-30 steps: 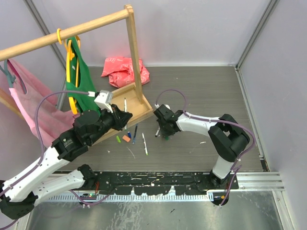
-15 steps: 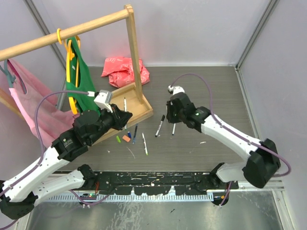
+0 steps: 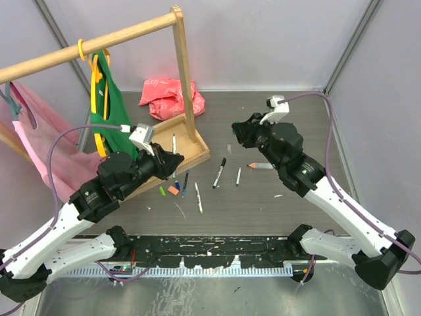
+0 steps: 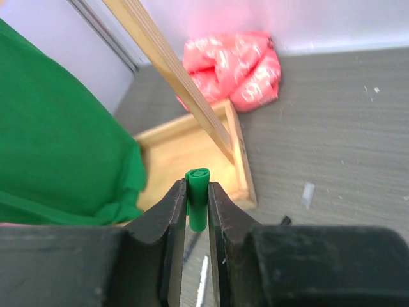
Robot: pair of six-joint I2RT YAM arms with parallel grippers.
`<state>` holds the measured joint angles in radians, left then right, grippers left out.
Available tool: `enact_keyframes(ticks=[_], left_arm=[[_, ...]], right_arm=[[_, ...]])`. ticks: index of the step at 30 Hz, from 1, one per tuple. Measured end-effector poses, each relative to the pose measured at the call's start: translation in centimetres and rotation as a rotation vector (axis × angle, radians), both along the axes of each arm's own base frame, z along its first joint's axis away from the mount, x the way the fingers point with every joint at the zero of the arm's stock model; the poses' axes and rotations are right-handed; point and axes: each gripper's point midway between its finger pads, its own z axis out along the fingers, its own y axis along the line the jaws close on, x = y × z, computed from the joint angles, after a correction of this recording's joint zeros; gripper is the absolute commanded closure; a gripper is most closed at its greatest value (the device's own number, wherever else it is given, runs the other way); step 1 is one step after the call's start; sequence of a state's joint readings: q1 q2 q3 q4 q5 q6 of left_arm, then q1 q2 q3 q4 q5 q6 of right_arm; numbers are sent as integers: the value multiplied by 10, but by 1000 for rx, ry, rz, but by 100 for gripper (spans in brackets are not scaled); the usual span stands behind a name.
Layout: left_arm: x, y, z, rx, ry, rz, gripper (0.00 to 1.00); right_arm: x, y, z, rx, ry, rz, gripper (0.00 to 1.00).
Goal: Insert the pens into the pen caps
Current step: Insert the pen cap onto the pen.
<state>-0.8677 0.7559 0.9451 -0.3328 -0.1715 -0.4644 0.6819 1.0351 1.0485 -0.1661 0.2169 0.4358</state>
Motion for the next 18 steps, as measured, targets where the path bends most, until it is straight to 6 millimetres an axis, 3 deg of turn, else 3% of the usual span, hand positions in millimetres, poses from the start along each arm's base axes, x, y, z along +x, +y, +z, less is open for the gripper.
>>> enact_keyframes(ticks=[10, 18], left_arm=[[-8, -26, -11, 48, 10, -143, 100], [-15, -41, 2, 28, -27, -240, 100]], right_arm=[[-36, -4, 93, 272, -265, 102, 100], [-52, 32, 121, 400, -354, 316, 100]])
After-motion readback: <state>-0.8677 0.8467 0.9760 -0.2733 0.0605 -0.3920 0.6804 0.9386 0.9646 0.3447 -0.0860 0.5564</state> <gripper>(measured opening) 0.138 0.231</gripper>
